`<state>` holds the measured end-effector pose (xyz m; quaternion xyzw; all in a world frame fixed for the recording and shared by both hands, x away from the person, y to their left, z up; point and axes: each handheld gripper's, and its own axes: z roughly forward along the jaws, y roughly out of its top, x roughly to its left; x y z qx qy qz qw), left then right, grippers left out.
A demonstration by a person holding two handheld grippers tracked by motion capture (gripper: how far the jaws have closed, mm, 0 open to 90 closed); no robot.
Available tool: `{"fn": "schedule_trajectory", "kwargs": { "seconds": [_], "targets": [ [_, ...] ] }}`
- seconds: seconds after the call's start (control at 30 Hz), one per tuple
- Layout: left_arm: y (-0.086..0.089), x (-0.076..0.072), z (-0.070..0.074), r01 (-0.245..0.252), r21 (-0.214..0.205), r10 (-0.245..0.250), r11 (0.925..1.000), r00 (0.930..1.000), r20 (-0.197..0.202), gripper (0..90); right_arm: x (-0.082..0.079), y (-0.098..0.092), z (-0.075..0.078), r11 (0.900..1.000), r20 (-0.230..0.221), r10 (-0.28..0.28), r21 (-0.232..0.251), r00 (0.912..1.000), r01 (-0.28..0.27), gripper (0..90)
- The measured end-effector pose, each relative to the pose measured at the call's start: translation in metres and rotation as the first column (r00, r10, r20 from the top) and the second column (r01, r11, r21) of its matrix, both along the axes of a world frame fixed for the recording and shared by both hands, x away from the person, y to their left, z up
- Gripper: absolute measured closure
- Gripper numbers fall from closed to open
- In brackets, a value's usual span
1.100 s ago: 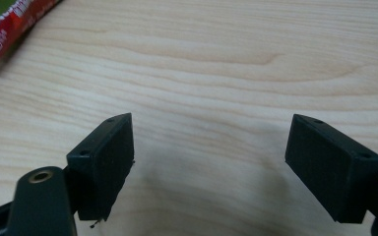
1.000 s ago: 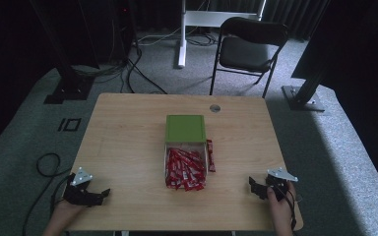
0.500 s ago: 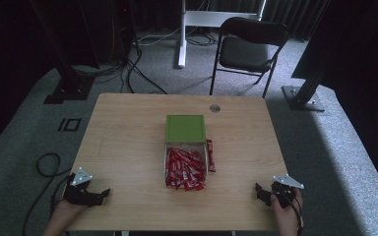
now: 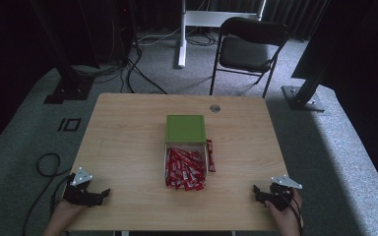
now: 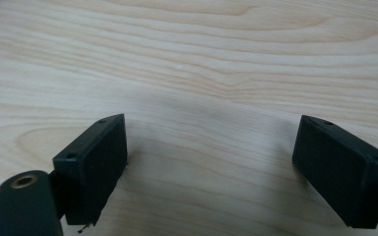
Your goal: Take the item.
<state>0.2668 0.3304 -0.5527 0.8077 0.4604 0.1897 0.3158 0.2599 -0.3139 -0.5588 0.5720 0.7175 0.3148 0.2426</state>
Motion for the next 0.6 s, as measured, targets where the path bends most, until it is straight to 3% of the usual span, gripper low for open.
{"fn": "schedule_trajectory", "kwargs": {
  "seconds": [0.6],
  "targets": [
    [0.0,0.0,0.0,0.0,0.0,0.0,1.0,1.0,0.0,0.7,0.0001,0.0004,-0.0001,0.9999,-0.001,0.013,0.001,0.9999,-0.013,12.7]
  ]
}}
